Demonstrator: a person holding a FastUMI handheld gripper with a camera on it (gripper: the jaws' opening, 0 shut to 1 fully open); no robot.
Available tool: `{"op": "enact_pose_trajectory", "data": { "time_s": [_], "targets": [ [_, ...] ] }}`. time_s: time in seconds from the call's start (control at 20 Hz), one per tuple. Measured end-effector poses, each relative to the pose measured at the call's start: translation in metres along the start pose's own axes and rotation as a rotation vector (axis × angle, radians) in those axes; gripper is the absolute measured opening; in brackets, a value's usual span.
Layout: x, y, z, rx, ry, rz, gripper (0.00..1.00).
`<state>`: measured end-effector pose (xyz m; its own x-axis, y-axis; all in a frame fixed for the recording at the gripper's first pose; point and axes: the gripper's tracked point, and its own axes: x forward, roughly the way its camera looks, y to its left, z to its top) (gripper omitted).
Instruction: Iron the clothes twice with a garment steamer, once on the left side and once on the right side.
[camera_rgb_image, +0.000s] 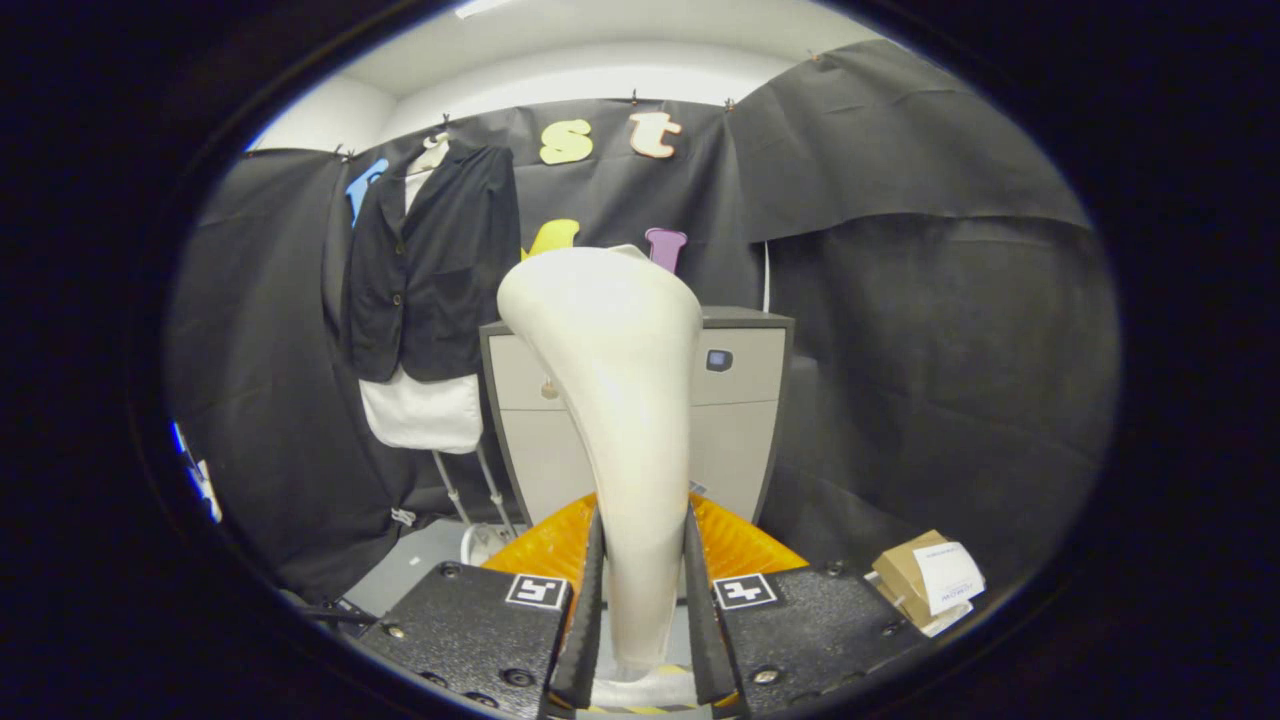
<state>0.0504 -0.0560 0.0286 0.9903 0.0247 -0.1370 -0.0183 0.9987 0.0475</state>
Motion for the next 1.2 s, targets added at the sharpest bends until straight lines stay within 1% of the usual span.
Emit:
{"op": "enact_pose_trajectory", "data": {
  "time_s": [0.25,0.55,0.9,1.0,1.2],
  "targets": [
    [-0.004,-0.015,-0.004,-0.008,-0.006,-0.008,0.4],
    [-0.004,-0.023,-0.006,-0.027,-0.002,0.007,0.4],
    [-0.004,-0.018,-0.009,-0.046,0.004,0.038,0.4],
    [-0.004,-0.02,-0.009,-0.063,-0.002,0.034,0.4],
    [-0.004,-0.018,-0.01,-0.05,0.006,0.043,0.4]
  ]
}}
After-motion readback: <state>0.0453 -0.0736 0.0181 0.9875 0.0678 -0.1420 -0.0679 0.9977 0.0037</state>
